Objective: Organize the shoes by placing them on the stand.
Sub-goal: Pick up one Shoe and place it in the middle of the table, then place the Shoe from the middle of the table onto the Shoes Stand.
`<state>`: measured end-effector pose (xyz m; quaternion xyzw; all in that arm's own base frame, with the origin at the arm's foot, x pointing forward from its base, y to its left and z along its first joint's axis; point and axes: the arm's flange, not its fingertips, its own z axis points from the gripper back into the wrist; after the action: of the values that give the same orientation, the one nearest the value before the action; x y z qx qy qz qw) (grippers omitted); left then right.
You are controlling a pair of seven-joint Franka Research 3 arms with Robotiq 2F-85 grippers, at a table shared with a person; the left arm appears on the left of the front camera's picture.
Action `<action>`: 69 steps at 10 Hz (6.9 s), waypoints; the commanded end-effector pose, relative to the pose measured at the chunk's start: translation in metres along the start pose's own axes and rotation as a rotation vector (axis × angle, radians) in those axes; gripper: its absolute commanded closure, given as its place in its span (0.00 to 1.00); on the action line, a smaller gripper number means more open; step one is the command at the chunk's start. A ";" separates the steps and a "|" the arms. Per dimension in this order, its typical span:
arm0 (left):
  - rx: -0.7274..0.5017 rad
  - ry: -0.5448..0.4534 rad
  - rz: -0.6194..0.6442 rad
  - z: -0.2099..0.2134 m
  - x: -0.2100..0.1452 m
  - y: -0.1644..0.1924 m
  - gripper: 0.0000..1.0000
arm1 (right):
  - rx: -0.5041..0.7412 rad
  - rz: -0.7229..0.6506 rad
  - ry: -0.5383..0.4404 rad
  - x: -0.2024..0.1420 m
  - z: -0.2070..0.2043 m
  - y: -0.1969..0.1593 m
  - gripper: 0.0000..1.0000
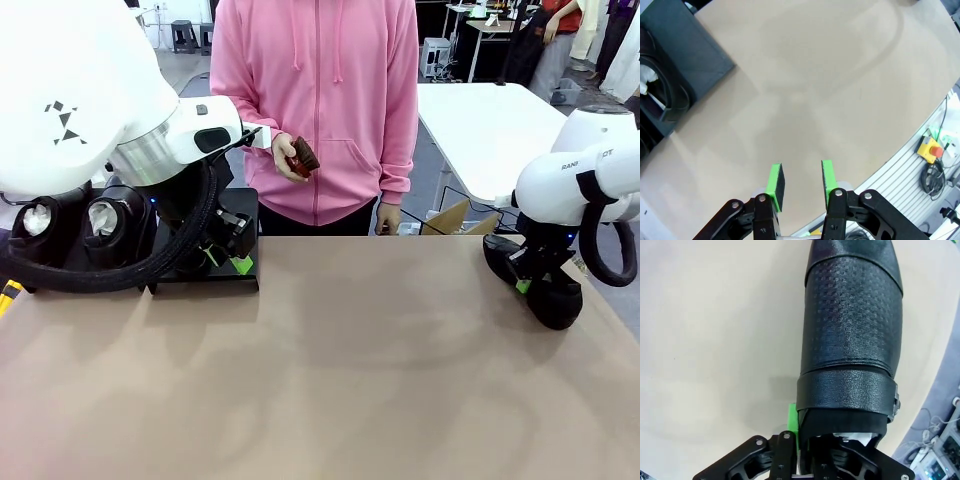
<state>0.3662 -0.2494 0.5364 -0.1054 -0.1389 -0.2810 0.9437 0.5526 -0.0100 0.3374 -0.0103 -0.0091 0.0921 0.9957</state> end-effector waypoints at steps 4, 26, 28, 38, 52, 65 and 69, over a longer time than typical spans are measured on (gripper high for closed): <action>-0.011 -0.008 0.015 0.000 -0.002 0.000 0.57 | 0.091 -0.023 -0.018 -0.002 0.003 -0.007 1.00; -0.011 -0.008 0.015 0.000 -0.002 0.000 0.57 | 0.155 -0.238 -0.082 -0.148 0.036 0.317 0.84; -0.011 -0.008 0.015 0.000 -0.002 0.000 0.57 | 0.174 -0.258 -0.083 -0.145 0.032 0.315 0.47; -0.011 -0.008 0.015 0.000 -0.002 0.000 0.57 | 0.244 -0.315 -0.109 -0.145 0.079 0.300 0.00; -0.047 0.079 -0.095 -0.064 0.013 -0.137 0.57 | 0.131 -0.915 -0.396 -0.139 0.157 0.128 0.00; 0.163 0.110 0.367 -0.198 0.052 -0.203 0.57 | 0.233 -0.744 -0.389 -0.150 0.168 0.136 0.00; 0.178 0.156 0.365 -0.227 0.052 -0.200 0.57 | 0.233 -0.744 -0.389 -0.150 0.168 0.136 0.00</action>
<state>0.3379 -0.4946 0.3685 -0.0313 -0.0664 -0.1022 0.9920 0.3767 0.1029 0.4993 0.1140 -0.1918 -0.2804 0.9336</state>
